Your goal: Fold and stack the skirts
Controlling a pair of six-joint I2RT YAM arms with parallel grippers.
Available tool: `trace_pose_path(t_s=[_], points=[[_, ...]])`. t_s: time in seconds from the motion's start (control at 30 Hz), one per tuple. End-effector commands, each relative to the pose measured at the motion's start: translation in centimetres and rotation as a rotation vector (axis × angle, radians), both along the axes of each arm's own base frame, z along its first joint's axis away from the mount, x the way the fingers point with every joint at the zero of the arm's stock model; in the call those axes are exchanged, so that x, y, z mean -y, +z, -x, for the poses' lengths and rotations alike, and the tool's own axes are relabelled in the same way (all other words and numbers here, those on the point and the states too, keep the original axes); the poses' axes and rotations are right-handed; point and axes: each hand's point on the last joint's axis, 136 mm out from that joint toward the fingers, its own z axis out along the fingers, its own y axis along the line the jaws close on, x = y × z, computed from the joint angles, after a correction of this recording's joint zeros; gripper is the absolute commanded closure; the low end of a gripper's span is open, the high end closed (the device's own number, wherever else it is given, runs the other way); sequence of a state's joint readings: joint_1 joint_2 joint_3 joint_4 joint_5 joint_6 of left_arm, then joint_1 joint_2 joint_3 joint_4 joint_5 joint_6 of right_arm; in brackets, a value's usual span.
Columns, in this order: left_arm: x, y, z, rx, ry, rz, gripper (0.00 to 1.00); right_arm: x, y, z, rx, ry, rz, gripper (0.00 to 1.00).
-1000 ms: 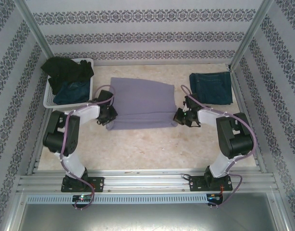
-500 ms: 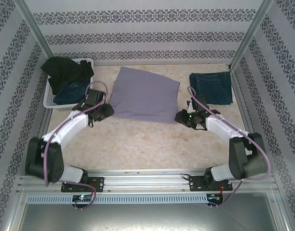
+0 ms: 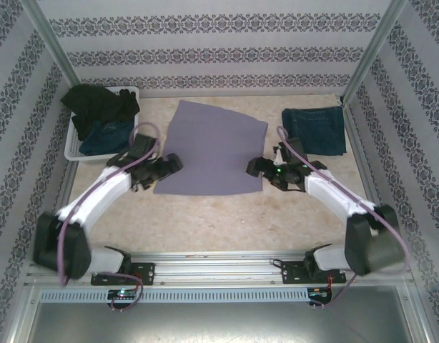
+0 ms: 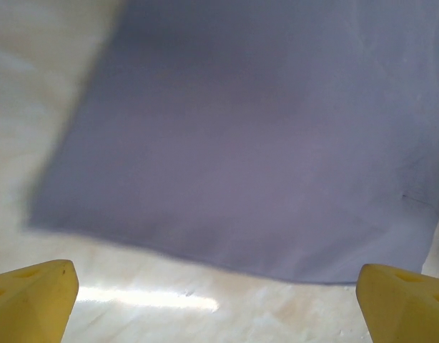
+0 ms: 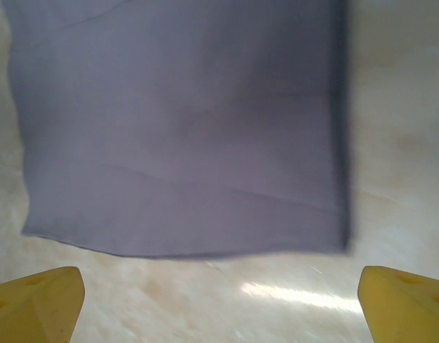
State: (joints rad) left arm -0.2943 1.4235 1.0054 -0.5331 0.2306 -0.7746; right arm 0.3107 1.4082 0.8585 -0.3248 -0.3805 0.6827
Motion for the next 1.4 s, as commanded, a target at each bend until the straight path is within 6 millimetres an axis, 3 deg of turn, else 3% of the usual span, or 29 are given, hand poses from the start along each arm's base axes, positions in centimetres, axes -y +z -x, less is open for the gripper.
trace_pose_path(t_s=[0.0,0.1,0.2,0.37,0.43,0.57,0.67,0.77,0.83,0.97,1.17,1.37], points=[[5.0,-0.6,-3.7,0.035,-0.103,0.071,0.00,-4.3,0.5,-2.2,0.019,0.093,-0.101,0.02],[5.2,-4.7,-4.8,-0.040,-0.036,0.070,0.00,-4.3,-2.5,-2.5,-0.069,0.040,-0.049,0.02],[3.2,-8.3,-3.2,-0.123,0.048,-0.001,0.00,-2.8,-5.9,-1.5,-0.180,-0.034,-0.026,0.02],[0.2,-10.2,0.6,-0.187,0.107,-0.061,0.00,-0.3,-8.8,1.9,-0.290,-0.075,0.029,0.02],[-0.3,-10.0,1.6,-0.207,0.103,-0.063,0.00,0.7,-8.4,2.7,-0.293,-0.081,0.076,0.02],[-1.4,-6.0,2.4,-0.150,0.122,-0.079,0.00,1.7,-5.1,2.6,-0.198,-0.085,0.115,0.02],[-4.9,-4.4,4.4,-0.125,0.247,-0.181,0.00,2.4,-2.7,1.9,-0.089,-0.135,0.106,0.02],[-8.0,-5.3,7.1,-0.171,0.398,-0.225,0.00,2.7,-1.3,0.9,0.000,-0.212,0.051,0.02],[-7.8,-6.3,7.6,-0.182,0.451,-0.152,0.00,2.5,-0.9,0.6,0.025,-0.238,0.021,0.02],[-5.0,-7.1,7.6,-0.210,0.507,0.037,0.08,2.3,-1.0,0.1,0.015,-0.220,0.032,0.02],[-3.8,-7.7,7.0,-0.197,0.555,0.108,0.44,2.4,-2.1,0.3,-0.009,-0.220,0.049,0.02],[-2.6,-9.0,6.2,-0.227,0.534,0.131,0.57,2.6,-2.6,0.5,-0.016,-0.224,0.052,0.02]])
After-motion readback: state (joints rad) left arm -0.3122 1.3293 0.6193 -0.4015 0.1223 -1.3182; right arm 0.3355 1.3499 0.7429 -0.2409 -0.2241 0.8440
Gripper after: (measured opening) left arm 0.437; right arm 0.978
